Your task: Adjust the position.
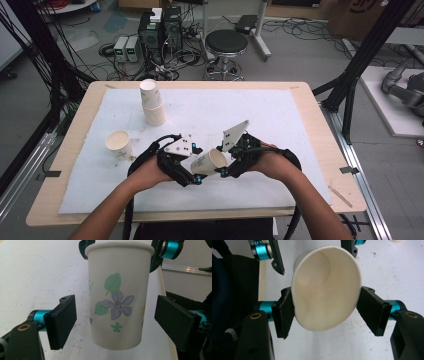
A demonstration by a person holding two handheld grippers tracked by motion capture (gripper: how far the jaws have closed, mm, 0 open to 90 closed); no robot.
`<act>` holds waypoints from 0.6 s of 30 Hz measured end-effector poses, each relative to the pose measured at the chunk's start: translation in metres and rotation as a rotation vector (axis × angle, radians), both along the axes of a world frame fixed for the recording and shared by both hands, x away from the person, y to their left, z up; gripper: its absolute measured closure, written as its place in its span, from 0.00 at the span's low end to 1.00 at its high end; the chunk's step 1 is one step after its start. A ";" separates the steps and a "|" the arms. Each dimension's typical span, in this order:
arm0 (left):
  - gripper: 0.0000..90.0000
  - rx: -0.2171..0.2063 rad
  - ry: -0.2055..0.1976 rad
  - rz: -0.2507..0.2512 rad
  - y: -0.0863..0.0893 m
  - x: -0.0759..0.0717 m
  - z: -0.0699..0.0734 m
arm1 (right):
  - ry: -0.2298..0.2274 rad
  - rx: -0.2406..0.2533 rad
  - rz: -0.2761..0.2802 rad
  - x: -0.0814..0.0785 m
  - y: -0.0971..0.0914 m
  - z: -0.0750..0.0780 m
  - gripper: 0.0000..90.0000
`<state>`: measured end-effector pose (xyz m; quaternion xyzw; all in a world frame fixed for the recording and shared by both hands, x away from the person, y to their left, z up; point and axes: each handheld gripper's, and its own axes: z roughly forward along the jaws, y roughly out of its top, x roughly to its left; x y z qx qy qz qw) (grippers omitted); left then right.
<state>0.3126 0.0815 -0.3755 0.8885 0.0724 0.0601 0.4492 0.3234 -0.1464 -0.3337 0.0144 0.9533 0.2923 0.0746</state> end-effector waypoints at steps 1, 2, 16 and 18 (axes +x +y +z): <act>0.20 0.000 0.000 0.000 -0.001 0.000 -0.001 | -0.003 -0.006 0.008 0.000 0.002 0.001 0.37; 0.20 0.006 0.002 0.000 -0.001 0.000 -0.001 | -0.006 -0.014 0.010 0.000 0.004 0.001 0.37; 0.25 0.038 0.017 -0.003 -0.005 0.004 -0.005 | -0.019 -0.104 0.037 -0.001 0.019 0.004 0.37; 0.27 0.047 0.015 -0.010 -0.006 0.005 -0.005 | -0.016 -0.106 0.040 0.000 0.020 0.004 0.37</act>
